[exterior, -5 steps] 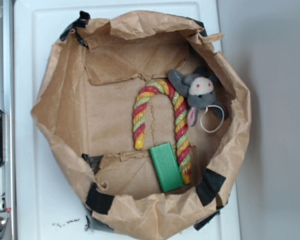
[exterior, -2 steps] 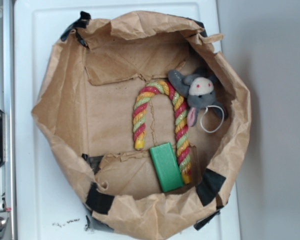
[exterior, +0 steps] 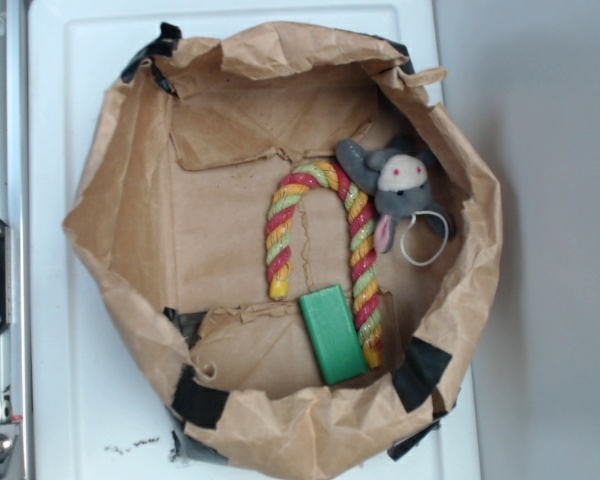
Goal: Grab the gray animal.
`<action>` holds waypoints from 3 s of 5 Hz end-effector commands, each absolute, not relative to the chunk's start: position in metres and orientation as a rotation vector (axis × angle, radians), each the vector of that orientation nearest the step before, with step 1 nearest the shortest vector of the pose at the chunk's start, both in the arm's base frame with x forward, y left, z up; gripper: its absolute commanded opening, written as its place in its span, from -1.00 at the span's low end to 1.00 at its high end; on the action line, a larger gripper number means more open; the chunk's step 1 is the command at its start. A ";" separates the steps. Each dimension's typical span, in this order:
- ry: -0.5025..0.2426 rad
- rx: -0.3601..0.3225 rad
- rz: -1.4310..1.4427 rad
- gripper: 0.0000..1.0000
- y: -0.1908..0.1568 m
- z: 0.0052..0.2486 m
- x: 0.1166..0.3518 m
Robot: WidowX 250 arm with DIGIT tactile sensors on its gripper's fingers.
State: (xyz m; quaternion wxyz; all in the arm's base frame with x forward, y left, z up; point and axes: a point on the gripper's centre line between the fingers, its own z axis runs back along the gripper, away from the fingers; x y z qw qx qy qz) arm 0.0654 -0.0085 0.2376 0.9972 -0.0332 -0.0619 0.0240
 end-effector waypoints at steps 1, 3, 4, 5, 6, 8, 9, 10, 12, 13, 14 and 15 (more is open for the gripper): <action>-0.113 -0.090 0.091 1.00 -0.002 0.230 0.058; -0.084 -0.083 0.136 1.00 -0.023 0.218 0.140; -0.125 -0.090 0.095 1.00 -0.028 0.213 0.169; -0.148 -0.096 0.092 1.00 -0.029 0.206 0.191; -0.148 -0.115 0.061 1.00 -0.030 0.191 0.219; -0.161 -0.156 0.040 1.00 -0.011 0.173 0.256; -0.161 -0.156 0.040 1.00 -0.011 0.173 0.256; -0.161 -0.156 0.040 1.00 -0.011 0.173 0.256; -0.188 -0.164 0.047 1.00 0.003 0.151 0.269; -0.220 -0.166 0.046 1.00 0.019 0.133 0.279; -0.233 -0.159 0.028 1.00 0.031 0.120 0.279; -0.268 -0.143 0.024 1.00 0.041 0.106 0.283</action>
